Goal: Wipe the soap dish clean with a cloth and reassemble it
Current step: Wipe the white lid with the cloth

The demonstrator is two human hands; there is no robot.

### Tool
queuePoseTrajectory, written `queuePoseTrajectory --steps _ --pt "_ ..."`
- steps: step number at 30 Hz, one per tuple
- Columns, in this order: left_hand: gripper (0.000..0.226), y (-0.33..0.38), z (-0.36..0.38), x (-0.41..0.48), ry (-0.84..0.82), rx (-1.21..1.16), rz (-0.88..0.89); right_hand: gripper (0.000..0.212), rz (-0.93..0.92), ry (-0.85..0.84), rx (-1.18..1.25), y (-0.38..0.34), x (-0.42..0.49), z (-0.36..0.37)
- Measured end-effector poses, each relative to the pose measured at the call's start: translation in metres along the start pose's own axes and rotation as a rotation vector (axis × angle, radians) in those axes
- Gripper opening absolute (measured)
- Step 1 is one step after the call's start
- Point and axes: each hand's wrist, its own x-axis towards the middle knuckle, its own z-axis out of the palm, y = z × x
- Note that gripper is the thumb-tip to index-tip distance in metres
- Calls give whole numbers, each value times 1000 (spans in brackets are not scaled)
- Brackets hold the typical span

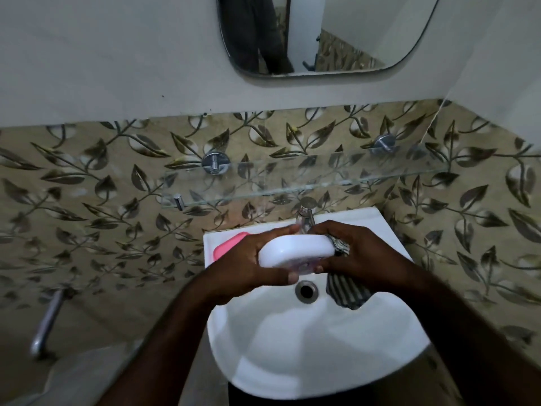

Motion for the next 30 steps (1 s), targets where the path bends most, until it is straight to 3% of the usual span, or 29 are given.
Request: queuePoseTrajectory --steps 5,8,11,14,16,18,20,22,25,28,30 --pt "68 9 19 16 120 175 15 70 -19 38 -36 11 7 -11" --pt "62 6 35 24 178 167 13 87 102 160 17 33 2 -26" --pt "67 0 54 34 240 116 12 57 302 467 65 53 -5 -46" --pt "65 -4 71 46 262 117 4 38 92 539 -98 36 -15 -37" --pt "44 -1 82 54 292 108 7 48 -158 467 -118 15 -25 -12" --pt "22 4 90 60 324 98 30 60 -321 411 -355 10 -28 13" --pt "22 8 95 62 359 86 40 61 -357 394 -488 30 -24 13" --pt "32 7 97 65 364 82 15 53 -280 447 -345 49 -16 -1" --pt "39 2 106 71 374 91 -41 60 -78 443 -197 57 -10 -17" --pt "15 -2 113 76 445 60 -22 55 -304 412 -244 32 -15 0" --pt "12 0 116 76 504 53 0 56 -467 328 -322 28 -20 8"
